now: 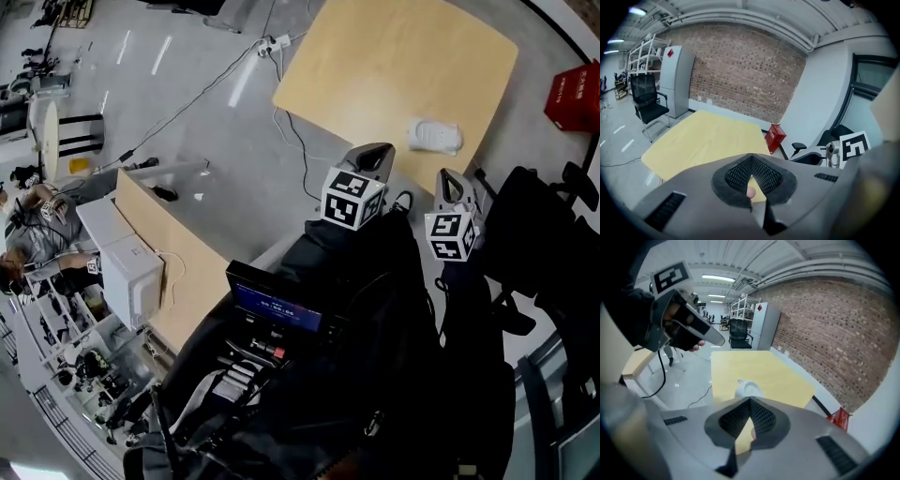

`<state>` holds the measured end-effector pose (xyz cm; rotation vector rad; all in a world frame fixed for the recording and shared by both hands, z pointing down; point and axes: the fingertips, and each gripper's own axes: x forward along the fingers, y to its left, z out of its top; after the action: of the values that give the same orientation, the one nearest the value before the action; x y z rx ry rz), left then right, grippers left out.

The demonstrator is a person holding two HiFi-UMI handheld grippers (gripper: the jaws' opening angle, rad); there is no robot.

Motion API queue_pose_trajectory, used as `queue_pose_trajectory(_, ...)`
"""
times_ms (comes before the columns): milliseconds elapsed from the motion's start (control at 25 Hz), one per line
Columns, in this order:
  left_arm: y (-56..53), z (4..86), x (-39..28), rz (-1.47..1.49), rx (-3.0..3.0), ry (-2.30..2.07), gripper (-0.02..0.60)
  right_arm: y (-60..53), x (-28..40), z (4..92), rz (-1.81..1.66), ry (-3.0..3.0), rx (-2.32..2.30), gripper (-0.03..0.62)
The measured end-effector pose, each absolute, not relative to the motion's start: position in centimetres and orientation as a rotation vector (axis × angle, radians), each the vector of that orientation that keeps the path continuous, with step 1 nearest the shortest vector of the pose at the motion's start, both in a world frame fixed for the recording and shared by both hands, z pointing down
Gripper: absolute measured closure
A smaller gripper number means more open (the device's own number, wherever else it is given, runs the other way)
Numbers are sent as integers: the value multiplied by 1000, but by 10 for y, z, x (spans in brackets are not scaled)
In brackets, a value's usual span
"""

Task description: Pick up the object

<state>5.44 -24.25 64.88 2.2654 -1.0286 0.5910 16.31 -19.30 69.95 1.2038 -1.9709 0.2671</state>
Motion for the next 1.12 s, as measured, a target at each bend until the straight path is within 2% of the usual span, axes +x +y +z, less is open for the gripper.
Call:
queue_pose_trajectory(240, -246, 694, 40, 638, 2200, -1003, 584, -216, 149, 753, 154, -1933, 1078, 588)
queue_pose_trajectory(560, -244, 703, 27, 660, 2174, -990, 584, -235, 141, 785, 69, -1876, 968, 585)
queue_pose_trajectory(760, -248, 708, 13, 659, 2154, -1003, 584, -248, 134, 808, 31, -1830, 899, 491)
queue_pose_trajectory(1120, -237, 720, -7, 666, 2125, -1024, 584, -253, 128, 831, -62, -1784, 875, 482)
